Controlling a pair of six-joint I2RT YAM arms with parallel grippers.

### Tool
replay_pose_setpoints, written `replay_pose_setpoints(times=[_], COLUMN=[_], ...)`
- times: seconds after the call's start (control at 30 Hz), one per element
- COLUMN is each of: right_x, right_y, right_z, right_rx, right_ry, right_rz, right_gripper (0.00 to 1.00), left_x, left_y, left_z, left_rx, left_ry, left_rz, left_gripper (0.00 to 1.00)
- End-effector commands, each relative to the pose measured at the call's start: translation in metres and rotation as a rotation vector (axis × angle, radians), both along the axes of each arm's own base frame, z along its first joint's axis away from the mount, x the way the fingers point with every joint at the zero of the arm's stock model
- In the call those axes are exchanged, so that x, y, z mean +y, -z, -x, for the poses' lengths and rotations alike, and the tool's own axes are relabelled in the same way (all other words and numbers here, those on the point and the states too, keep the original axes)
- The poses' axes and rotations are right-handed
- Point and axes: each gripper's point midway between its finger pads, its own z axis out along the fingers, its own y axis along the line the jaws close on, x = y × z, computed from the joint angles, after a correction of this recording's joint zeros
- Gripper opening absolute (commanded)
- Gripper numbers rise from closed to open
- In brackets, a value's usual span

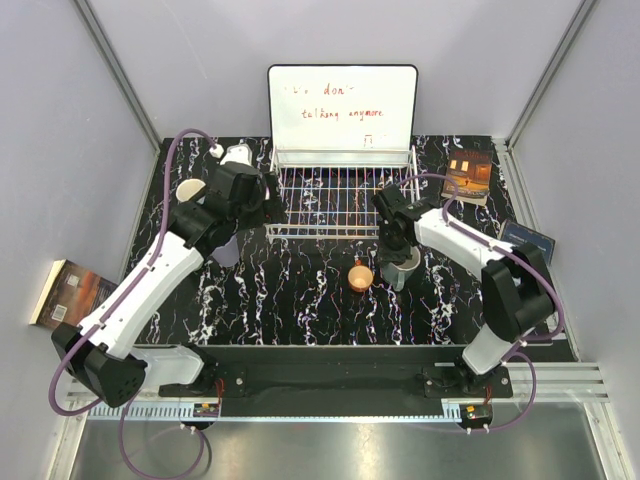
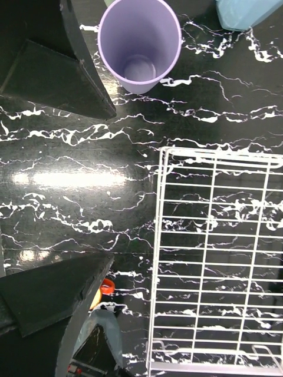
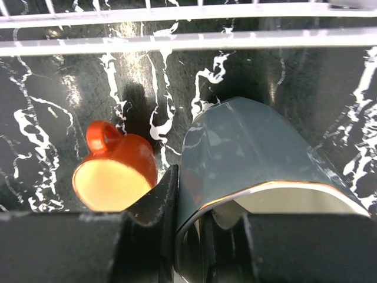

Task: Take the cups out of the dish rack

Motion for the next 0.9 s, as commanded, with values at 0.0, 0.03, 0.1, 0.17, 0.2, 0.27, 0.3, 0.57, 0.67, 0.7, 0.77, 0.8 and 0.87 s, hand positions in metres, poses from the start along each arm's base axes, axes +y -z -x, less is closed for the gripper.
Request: replay_pose_setpoints(times=[0.0,0.03,0.1,0.17,0.2,0.27,0.3,0.57,0.67,0.7,0.77,0.8,0.87], right_x=[0.016,0.017,0.018,0.019,0.019,0.02,0.019,0.015,0.012,0.01,0.01,0.009,0.009], right_y=[-0.009,-0.006,-0.004,-0.002,-0.002,-0.002,-0.002,-0.029,-0.039,-0.04,-0.045,-0.047,-0.053], right_z=[-0.018,-0.018,-0.019,-0.018,-0.018,-0.017,-0.016,-0.018,-0.019,-0.018,-0.019,-0.019,-0.02], right_rx=[-0.062,-0.054,-0.051,-0.045,-0.041,-0.039,-0.039,-0.098,-0.114,-0.113,-0.123,-0.126,-0.14], right_ry=[-0.012,-0.017,-0.018,-0.02,-0.017,-0.017,-0.016,0.002,0.0,0.001,0.005,0.007,0.01], right_rz=[-0.019,-0.014,-0.009,-0.007,-0.008,-0.006,-0.007,-0.008,0.005,0.011,0.009,0.012,0.008], right_gripper=[0.0,0.0,0.0,0.0,0.0,0.0,0.01,0.31,0.42,0.46,0.48,0.49,0.5], left_x=[0.0,0.0,0.0,0.003,0.003,0.004,0.005,0.001,-0.002,-0.003,-0.004,-0.004,-0.004], left_y=[-0.004,-0.004,-0.003,-0.003,-0.003,-0.002,-0.002,-0.002,-0.002,-0.002,-0.001,-0.001,-0.002], left_z=[-0.001,0.0,0.001,0.0,0.001,0.0,0.0,-0.006,-0.008,-0.009,-0.01,-0.01,-0.011], left_rx=[-0.022,-0.023,-0.021,-0.025,-0.026,-0.026,-0.027,-0.022,-0.019,-0.016,-0.014,-0.014,-0.016], left_ry=[-0.005,-0.007,-0.006,-0.01,-0.012,-0.015,-0.014,-0.003,0.003,0.004,0.006,0.007,0.007], left_rz=[0.018,0.018,0.014,0.006,0.007,-0.003,-0.006,-0.017,-0.014,-0.013,-0.012,-0.013,-0.015], left_gripper=[0.99,0.99,0.99,0.99,0.99,0.99,0.99,0.99,0.99,0.99,0.99,0.99,0.99])
